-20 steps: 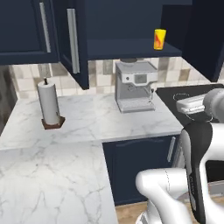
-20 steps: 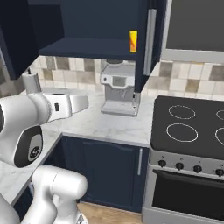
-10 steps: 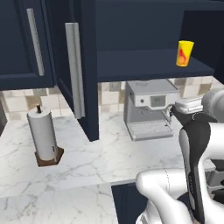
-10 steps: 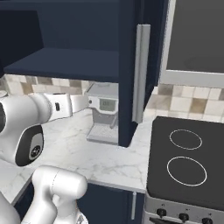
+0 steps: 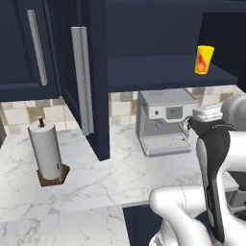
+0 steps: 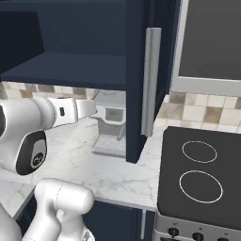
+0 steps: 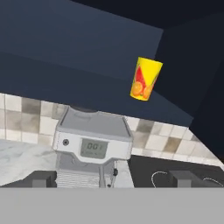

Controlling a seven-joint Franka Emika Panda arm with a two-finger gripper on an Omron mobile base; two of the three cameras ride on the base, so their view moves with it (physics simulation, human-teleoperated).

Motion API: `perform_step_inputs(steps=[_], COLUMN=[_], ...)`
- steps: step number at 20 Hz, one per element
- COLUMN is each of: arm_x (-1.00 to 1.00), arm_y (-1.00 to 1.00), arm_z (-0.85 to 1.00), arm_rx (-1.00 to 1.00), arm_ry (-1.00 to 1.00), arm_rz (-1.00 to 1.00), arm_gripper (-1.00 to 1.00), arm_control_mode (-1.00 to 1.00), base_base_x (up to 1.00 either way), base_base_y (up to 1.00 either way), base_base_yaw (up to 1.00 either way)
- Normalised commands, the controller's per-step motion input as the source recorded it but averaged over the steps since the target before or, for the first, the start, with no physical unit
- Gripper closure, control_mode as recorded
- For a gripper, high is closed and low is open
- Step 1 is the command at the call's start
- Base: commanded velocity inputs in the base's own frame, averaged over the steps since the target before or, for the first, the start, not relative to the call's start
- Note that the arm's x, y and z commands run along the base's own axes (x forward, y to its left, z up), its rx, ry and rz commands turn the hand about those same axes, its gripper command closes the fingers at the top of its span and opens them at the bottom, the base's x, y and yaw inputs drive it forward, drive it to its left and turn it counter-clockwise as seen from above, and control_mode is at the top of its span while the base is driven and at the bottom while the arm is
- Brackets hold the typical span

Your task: Open the cabinet directly in front. Then move the liquor and the cup to the dining counter with the jar on it.

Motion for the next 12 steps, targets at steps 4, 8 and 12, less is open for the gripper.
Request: perform_step_inputs(steps=[4, 8, 12], arm_x=[-0.01, 0.00, 0.00], arm_y=[-0.05, -0.01, 0.00], arm_z=[0.99, 0.86, 0.10], arm_rx=[0.04, 0.01, 0.00], arm_ry=[0.31, 0.33, 0.01], arm_rz=[-0.06, 0.00, 0.06], arm_gripper=[-1.00, -1.00, -1.00], arm_control_mode=[-1.00, -1.00, -1.00], base_base_x=[0.00, 0.00, 0.00], base_base_y=[0.00, 0.00, 0.00], base_base_yaw=[0.00, 0.00, 0.00])
